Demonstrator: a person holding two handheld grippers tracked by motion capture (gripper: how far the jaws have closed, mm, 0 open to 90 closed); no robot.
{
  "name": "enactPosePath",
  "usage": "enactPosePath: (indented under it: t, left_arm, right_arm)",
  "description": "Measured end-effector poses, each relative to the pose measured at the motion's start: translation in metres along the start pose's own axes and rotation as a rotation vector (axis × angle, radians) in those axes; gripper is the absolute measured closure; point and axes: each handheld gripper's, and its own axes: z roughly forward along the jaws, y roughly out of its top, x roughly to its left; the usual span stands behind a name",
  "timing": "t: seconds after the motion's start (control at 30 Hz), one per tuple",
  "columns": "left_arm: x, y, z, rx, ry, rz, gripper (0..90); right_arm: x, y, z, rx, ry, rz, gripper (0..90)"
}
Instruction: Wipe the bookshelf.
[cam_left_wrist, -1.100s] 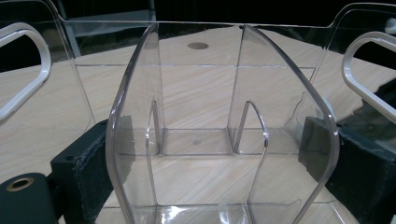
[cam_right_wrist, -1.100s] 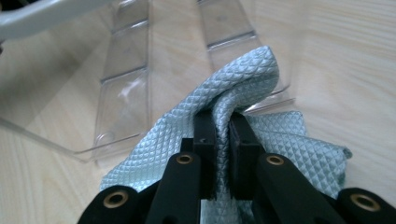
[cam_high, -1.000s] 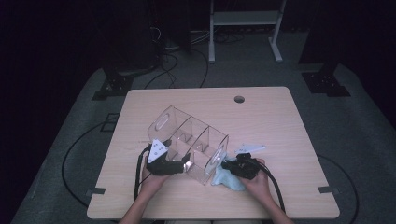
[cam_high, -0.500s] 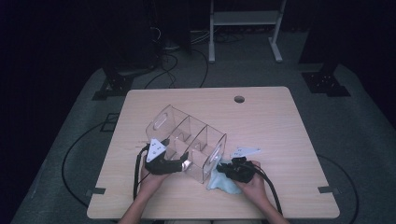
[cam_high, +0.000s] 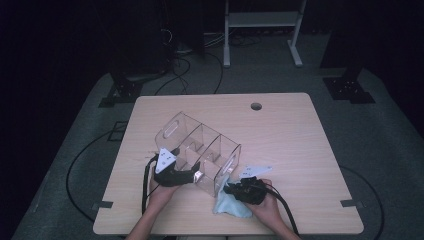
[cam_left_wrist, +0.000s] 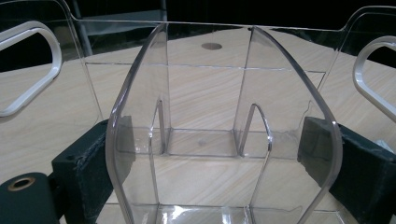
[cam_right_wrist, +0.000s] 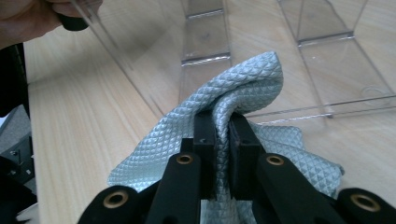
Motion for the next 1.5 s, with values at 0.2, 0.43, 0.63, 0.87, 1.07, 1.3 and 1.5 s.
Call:
enactPosePath:
  t: [0.2,0.43,0.63,0.87,1.07,1.3,1.5]
  left_arm:
    - [0.001,0.0,0.0,0.0,0.003,-0.004,7.0]
    - [0.001,0.0,0.0,-0.001,0.005,-0.003,7.0]
    - [0.002,0.0,0.0,-0.002,0.004,-0.002,7.0]
    - [0.001,0.0,0.0,-0.001,0.005,-0.002,7.0]
    - [0.002,-0.001,-0.001,0.0,0.005,-0.002,7.0]
    - [0.002,0.0,-0.001,0.001,0.005,-0.003,7.0]
    - [0.002,0.0,-0.001,0.0,0.004,-0.003,7.0]
  right_arm:
    - [0.011,0.001,0.002,0.007,0.023,-0.027,83.0]
    - [0.01,0.001,0.0,-0.014,0.02,-0.023,83.0]
    - [0.018,0.004,-0.003,-0.029,0.034,-0.038,83.0]
    - [0.018,0.0,0.001,-0.018,0.036,-0.044,83.1]
    - [0.02,0.004,-0.003,-0.03,0.04,-0.044,83.1]
    - [0.016,-0.001,0.003,-0.015,0.043,-0.031,83.0]
    - [0.02,0.007,-0.008,-0.057,0.04,-0.051,83.0]
